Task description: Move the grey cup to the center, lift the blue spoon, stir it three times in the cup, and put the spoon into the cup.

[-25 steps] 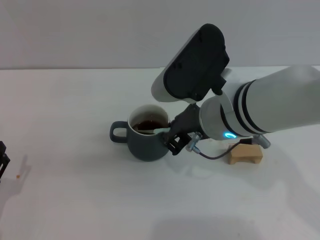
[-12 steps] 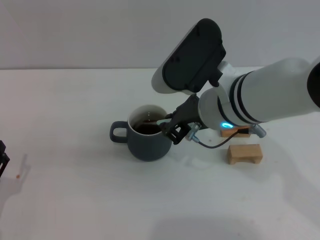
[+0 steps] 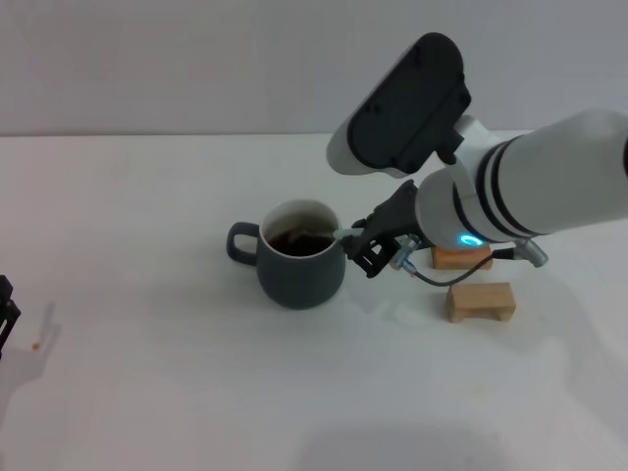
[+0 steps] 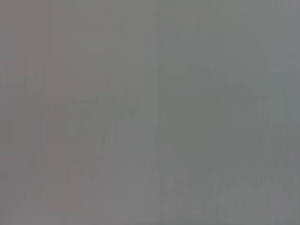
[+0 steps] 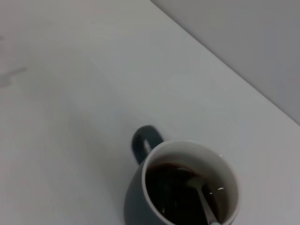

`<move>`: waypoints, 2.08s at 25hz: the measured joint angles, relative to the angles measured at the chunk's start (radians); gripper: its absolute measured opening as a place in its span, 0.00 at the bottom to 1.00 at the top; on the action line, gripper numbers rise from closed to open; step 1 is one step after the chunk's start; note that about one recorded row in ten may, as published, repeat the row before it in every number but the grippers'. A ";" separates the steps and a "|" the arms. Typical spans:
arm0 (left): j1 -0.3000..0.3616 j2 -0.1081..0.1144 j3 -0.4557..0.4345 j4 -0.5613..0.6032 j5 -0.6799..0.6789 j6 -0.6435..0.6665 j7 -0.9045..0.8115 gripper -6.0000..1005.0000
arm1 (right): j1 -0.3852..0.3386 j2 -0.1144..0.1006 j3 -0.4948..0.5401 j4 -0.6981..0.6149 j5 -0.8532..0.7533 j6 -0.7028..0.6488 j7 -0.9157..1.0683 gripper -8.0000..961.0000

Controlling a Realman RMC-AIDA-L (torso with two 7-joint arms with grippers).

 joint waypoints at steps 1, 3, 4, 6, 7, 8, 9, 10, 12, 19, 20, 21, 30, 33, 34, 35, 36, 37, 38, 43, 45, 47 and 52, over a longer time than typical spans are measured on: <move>0.001 0.000 0.000 0.000 0.001 0.000 0.000 0.85 | -0.013 0.001 0.004 0.013 -0.002 0.008 0.000 0.18; 0.002 0.000 0.000 0.000 0.001 -0.001 0.000 0.85 | -0.028 0.002 0.004 0.036 -0.002 0.014 0.000 0.18; 0.002 0.000 0.000 0.000 0.001 -0.001 0.000 0.85 | -0.034 0.002 0.003 0.045 -0.002 0.016 0.000 0.18; 0.002 0.000 0.000 0.000 0.002 -0.001 0.000 0.85 | -0.044 0.004 -0.006 0.064 0.001 0.018 0.000 0.18; 0.002 0.000 0.000 0.000 0.002 -0.001 0.000 0.85 | -0.044 0.004 -0.006 0.064 0.001 0.018 0.000 0.18; 0.002 0.000 0.000 0.000 0.003 -0.001 0.000 0.85 | -0.047 0.005 -0.013 0.070 0.003 0.019 0.000 0.18; 0.001 0.000 0.000 0.000 0.003 -0.001 0.000 0.85 | -0.048 0.005 -0.020 0.073 0.003 0.019 0.000 0.18; 0.001 0.000 0.000 0.000 0.003 -0.001 0.000 0.85 | -0.048 0.005 -0.029 0.076 0.004 0.020 0.002 0.18; 0.001 0.000 0.000 -0.001 0.003 -0.001 0.000 0.85 | -0.047 0.006 -0.042 0.076 0.011 0.019 0.005 0.18; 0.003 0.000 0.000 -0.002 0.003 0.002 0.000 0.85 | -0.034 0.007 -0.053 0.061 0.044 0.000 0.003 0.19; 0.003 0.000 0.000 -0.002 0.003 0.002 0.000 0.85 | -0.032 0.007 -0.053 0.058 0.044 -0.006 0.003 0.19; 0.003 0.000 0.000 -0.001 0.003 0.003 0.000 0.85 | -0.031 0.007 -0.053 0.057 0.044 -0.010 0.003 0.19; 0.001 0.000 0.000 -0.001 0.003 0.002 0.000 0.85 | -0.031 0.006 -0.048 0.064 0.045 -0.028 0.001 0.19; 0.000 0.001 0.000 -0.001 0.003 0.001 0.000 0.85 | -0.033 0.006 -0.046 0.065 0.046 -0.034 0.001 0.19; 0.000 0.001 0.000 -0.001 0.003 0.001 0.000 0.85 | -0.033 0.006 -0.046 0.065 0.046 -0.034 0.001 0.19; -0.001 0.001 0.000 -0.001 0.003 0.001 0.000 0.85 | -0.034 0.006 -0.044 0.066 0.046 -0.035 0.001 0.19; -0.001 0.002 0.000 -0.001 0.003 0.001 0.000 0.85 | -0.034 0.006 -0.044 0.067 0.046 -0.035 0.001 0.19; -0.001 0.002 0.000 -0.001 0.003 0.001 0.000 0.85 | -0.034 0.006 -0.043 0.069 0.046 -0.035 0.001 0.22; -0.002 0.002 0.000 -0.001 0.003 0.001 0.000 0.85 | -0.036 0.006 -0.043 0.072 0.046 -0.039 0.000 0.25; -0.003 0.002 0.000 -0.001 0.003 0.000 0.000 0.86 | -0.082 0.002 -0.034 0.105 0.046 -0.179 -0.020 0.41; -0.003 0.002 0.000 -0.001 0.003 -0.001 0.000 0.86 | -0.099 0.002 -0.033 0.114 0.046 -0.225 -0.033 0.48; -0.003 0.002 0.000 -0.001 0.003 -0.001 0.000 0.86 | -0.142 0.002 -0.038 0.128 0.046 -0.343 -0.061 0.49; -0.003 0.002 -0.002 -0.001 -0.001 0.004 0.000 0.86 | -0.310 0.001 -0.103 0.118 0.033 -0.827 -0.119 0.52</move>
